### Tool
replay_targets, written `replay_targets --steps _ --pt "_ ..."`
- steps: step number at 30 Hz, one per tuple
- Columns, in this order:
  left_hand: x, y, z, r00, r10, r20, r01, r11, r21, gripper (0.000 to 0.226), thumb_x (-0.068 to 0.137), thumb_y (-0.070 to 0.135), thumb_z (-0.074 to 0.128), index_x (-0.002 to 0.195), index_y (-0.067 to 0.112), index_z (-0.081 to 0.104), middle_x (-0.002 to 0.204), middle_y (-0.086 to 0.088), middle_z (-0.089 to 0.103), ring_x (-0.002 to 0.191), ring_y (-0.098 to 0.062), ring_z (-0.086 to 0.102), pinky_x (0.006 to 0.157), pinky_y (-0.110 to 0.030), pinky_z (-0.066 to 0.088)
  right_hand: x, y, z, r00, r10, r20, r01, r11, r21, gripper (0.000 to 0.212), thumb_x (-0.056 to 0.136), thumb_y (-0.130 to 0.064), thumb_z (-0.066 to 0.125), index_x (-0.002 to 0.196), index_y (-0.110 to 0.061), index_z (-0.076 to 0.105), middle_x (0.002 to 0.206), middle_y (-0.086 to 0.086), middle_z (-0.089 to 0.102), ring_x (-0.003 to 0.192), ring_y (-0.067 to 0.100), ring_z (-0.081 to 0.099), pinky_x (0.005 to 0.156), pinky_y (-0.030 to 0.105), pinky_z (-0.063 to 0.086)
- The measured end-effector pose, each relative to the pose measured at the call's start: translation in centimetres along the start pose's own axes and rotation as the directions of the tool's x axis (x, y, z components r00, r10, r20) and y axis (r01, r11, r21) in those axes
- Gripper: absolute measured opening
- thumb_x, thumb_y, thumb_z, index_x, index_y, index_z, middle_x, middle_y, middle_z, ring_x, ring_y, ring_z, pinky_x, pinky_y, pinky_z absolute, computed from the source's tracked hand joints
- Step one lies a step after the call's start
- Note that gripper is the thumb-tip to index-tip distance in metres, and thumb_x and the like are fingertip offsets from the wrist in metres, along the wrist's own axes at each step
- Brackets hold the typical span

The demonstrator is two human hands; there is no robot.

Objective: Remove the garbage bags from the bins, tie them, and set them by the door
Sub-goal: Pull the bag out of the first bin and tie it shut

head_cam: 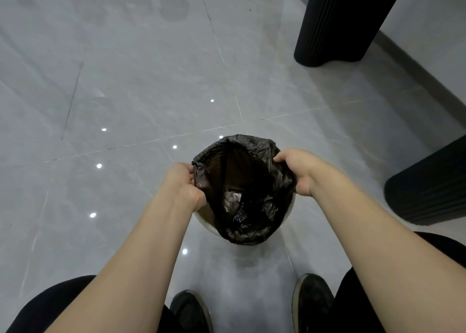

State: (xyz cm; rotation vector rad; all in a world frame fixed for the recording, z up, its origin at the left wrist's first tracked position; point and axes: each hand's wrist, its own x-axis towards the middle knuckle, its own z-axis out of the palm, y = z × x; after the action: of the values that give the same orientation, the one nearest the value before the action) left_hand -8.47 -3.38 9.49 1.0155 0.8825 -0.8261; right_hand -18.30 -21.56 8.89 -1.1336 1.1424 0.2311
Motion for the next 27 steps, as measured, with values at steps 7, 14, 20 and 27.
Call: replay_targets --steps 7,14,20,27 --pt "-1.0 3.4 2.3 0.989 0.133 0.059 -0.14 0.979 0.148 0.008 0.088 0.004 0.043 0.083 0.009 0.046 0.08 -0.009 0.05 0.073 -0.025 0.057 0.089 -0.04 0.053 -0.9 -5.0 1.0 0.969 -0.215 -0.124 0.201 0.972 -0.118 0.015 0.091 -0.004 0.046 0.078 -0.006 0.053 0.098 0.019 0.061 0.089 0.033 0.062 0.092 0.045 0.051" --pt "-0.1 9.0 3.9 0.727 0.679 0.101 -0.63 0.6 0.493 0.016 0.079 -0.001 0.04 0.072 0.012 0.047 0.072 -0.007 0.042 0.068 -0.023 0.038 0.053 -0.027 0.03 -1.3 -10.4 2.4 0.871 -0.463 -0.165 0.427 0.879 -0.213 0.018 0.083 0.001 0.046 0.069 -0.009 0.047 0.063 0.01 0.045 0.053 0.021 0.041 0.048 0.021 0.033" --pt "-2.7 13.0 5.4 0.569 0.812 0.133 -0.808 0.52 0.277 0.015 0.076 0.008 0.038 0.071 0.01 0.052 0.069 -0.005 0.046 0.068 -0.022 0.037 0.059 -0.032 0.03 -3.5 -16.1 3.4 0.612 -0.78 -0.133 0.584 0.559 -0.589 0.024 0.08 -0.005 0.045 0.058 -0.012 0.038 0.053 0.005 0.034 0.051 0.022 0.029 0.048 0.031 0.021" --pt "-8.7 21.6 7.5 0.563 0.809 0.172 -0.778 0.588 -0.22 0.039 0.083 0.007 0.034 0.109 -0.009 0.058 0.088 -0.021 0.07 0.076 -0.032 0.068 0.075 -0.045 0.059 -8.6 -25.1 5.2 0.352 -0.925 -0.145 0.702 0.364 -0.612 0.017 0.081 -0.012 0.043 0.065 -0.005 0.045 0.062 0.008 0.043 0.059 0.023 0.04 0.056 0.031 0.03"
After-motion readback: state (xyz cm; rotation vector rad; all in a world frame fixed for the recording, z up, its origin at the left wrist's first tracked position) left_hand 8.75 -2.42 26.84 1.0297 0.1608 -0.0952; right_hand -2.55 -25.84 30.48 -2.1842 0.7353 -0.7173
